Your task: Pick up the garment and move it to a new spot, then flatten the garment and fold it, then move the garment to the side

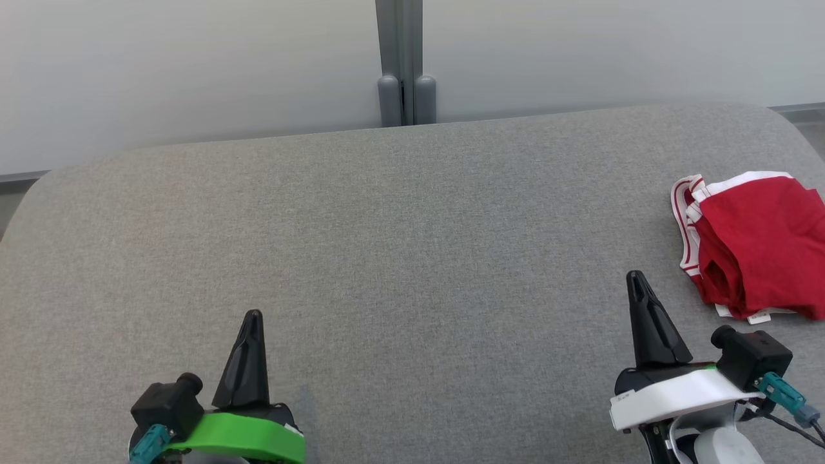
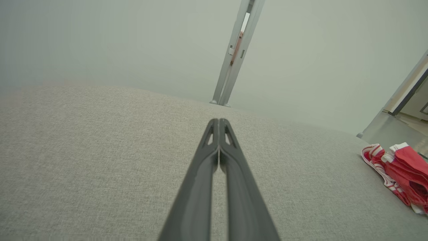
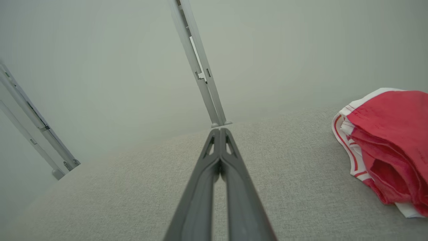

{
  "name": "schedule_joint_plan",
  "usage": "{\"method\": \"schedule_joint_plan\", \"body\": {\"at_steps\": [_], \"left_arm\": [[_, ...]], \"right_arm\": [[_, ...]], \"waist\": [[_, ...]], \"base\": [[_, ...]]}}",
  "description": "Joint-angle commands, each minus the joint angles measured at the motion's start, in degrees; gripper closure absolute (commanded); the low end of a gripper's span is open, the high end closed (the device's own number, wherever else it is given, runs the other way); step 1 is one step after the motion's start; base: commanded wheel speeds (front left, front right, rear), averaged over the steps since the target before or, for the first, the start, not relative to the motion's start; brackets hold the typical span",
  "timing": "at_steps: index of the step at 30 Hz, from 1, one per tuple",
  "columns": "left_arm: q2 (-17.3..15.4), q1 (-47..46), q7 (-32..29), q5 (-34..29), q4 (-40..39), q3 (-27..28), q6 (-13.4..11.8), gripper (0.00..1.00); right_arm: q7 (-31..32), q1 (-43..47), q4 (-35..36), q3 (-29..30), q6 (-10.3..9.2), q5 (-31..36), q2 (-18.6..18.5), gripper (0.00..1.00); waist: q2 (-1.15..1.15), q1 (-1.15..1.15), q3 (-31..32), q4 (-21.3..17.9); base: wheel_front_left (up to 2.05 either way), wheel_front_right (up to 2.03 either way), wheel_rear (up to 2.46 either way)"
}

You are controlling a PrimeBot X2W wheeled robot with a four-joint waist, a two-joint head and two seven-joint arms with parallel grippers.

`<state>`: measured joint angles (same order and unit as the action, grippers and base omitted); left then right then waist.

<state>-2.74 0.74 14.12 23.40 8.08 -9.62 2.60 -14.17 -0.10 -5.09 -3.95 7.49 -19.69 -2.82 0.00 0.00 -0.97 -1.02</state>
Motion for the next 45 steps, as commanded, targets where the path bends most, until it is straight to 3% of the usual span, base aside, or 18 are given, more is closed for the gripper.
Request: {"method": "schedule_joint_plan", "body": {"at_steps": [1,21,45], "left_arm": [[-0.3,-0.8,-0.4,2.7,-0.6,0.6,0.3,1.0],[-1.2,-2.8,-4.8,21.0,1.4,3.5,1.6,1.0],[-1.6,-4.2,-9.2,37.6,2.7,6.8,2.7,1.0]], "right_arm": [[0.5,-1.0,0.6,0.3,0.0,-2.9,-0.4,1.0],[4.7,-2.6,-1.9,1.6,0.0,-22.2,-1.3,1.0],[9.1,-3.8,-4.1,3.5,0.01,-39.8,-1.8,1.0]], "waist": [[0.0,0.0,0.0,0.0],[0.0,0.0,0.1,0.2],[0.0,0.0,0.3,0.4]], "base": [[0.0,0.0,0.0],[0.0,0.0,0.0],[0.0,0.0,0.0]]}}
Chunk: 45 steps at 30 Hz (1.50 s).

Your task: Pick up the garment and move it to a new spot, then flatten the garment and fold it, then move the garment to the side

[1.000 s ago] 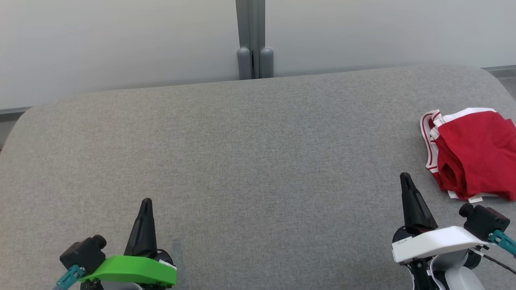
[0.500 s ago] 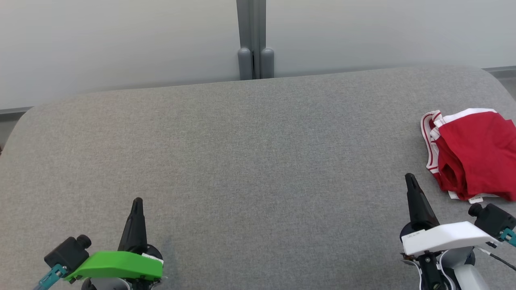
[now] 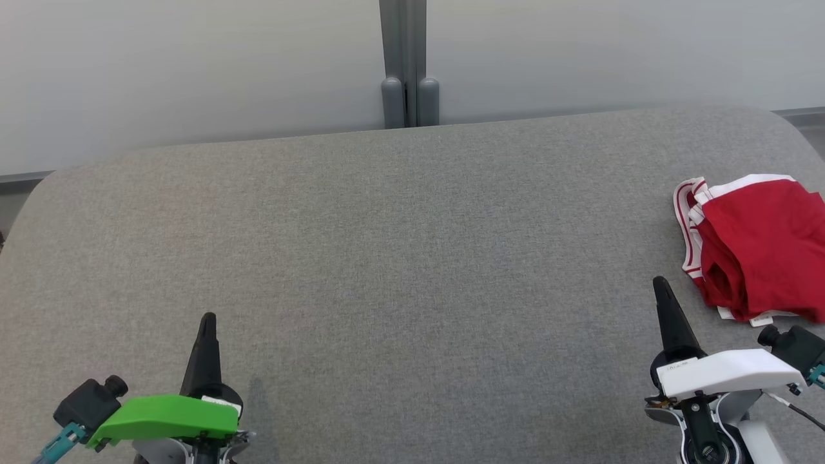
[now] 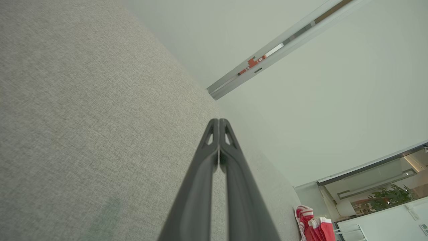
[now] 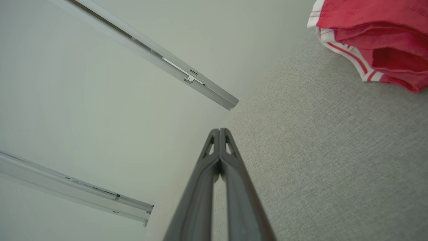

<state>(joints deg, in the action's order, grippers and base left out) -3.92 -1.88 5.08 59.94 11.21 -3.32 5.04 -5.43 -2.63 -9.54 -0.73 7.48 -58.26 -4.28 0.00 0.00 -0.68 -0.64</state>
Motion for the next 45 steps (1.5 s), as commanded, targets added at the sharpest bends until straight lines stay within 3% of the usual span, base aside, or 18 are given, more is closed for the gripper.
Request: {"method": "schedule_joint_plan", "body": {"at_steps": [1,45], "left_arm": [[-0.4,-1.7,-0.4,1.7,-0.4,0.6,0.4,1.0],[-0.4,-3.7,-7.0,23.0,1.7,5.6,1.8,1.0]], "right_arm": [[0.5,-1.3,0.2,0.3,0.02,-1.9,-0.3,1.0],[7.1,-2.9,-2.8,3.6,0.03,-24.4,-0.2,1.0]], "waist": [[0.0,0.0,0.0,0.0],[0.0,0.0,0.3,0.4]], "base": [[0.0,0.0,0.0],[0.0,0.0,0.0]]}}
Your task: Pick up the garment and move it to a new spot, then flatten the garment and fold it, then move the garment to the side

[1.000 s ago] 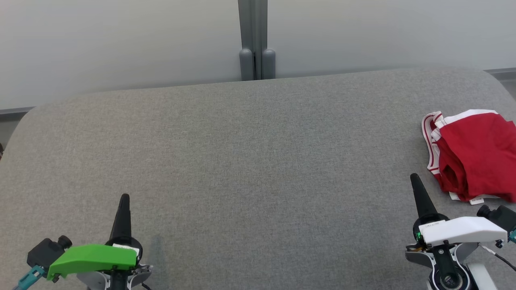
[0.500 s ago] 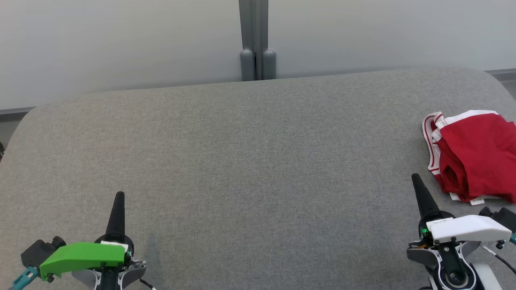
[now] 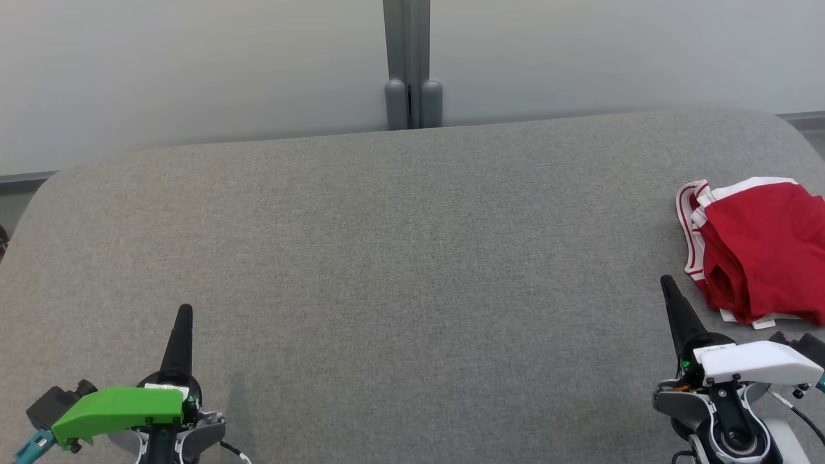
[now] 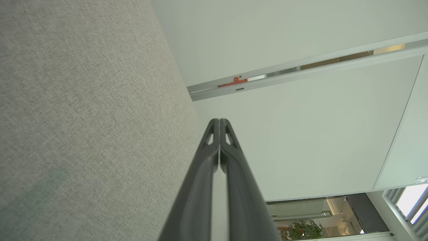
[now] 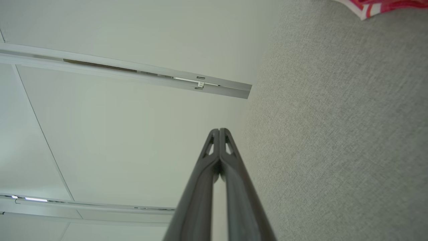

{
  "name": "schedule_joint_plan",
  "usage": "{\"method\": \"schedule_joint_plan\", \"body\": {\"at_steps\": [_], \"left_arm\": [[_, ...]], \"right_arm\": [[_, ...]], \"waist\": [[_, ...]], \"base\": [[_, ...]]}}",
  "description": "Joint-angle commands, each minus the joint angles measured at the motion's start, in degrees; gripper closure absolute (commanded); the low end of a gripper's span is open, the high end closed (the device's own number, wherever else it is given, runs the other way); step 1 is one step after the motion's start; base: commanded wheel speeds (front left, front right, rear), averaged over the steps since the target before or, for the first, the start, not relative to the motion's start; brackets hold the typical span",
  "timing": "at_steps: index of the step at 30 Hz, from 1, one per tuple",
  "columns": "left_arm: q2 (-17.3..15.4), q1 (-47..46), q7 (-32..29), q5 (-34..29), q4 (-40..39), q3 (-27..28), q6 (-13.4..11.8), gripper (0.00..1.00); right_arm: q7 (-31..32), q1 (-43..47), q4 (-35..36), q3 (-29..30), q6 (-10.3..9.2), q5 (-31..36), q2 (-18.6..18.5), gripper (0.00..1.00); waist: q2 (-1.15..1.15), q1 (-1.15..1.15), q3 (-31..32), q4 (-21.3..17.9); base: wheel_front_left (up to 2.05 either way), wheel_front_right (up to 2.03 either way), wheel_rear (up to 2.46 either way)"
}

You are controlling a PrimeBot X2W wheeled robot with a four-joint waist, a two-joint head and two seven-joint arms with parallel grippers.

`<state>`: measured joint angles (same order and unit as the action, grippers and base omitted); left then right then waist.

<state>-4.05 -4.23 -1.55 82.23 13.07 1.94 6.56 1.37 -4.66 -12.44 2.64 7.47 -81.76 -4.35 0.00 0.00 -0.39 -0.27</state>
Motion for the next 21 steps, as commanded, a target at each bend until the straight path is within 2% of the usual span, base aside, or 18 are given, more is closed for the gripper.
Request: {"method": "schedule_joint_plan", "body": {"at_steps": [1,21], "left_arm": [[-0.3,-1.4,-0.4,1.2,-0.1,0.5,0.4,1.0],[-0.1,-1.9,-2.9,8.4,0.7,2.4,0.9,1.0]], "right_arm": [[0.4,-0.9,0.0,0.3,0.04,-1.4,-0.2,1.0],[2.8,-1.5,-1.1,1.6,0.04,-9.0,0.1,1.0]], "waist": [[0.0,0.0,0.0,0.0],[0.0,0.0,0.1,0.2]], "base": [[0.0,0.0,0.0],[0.0,0.0,0.0]]}}
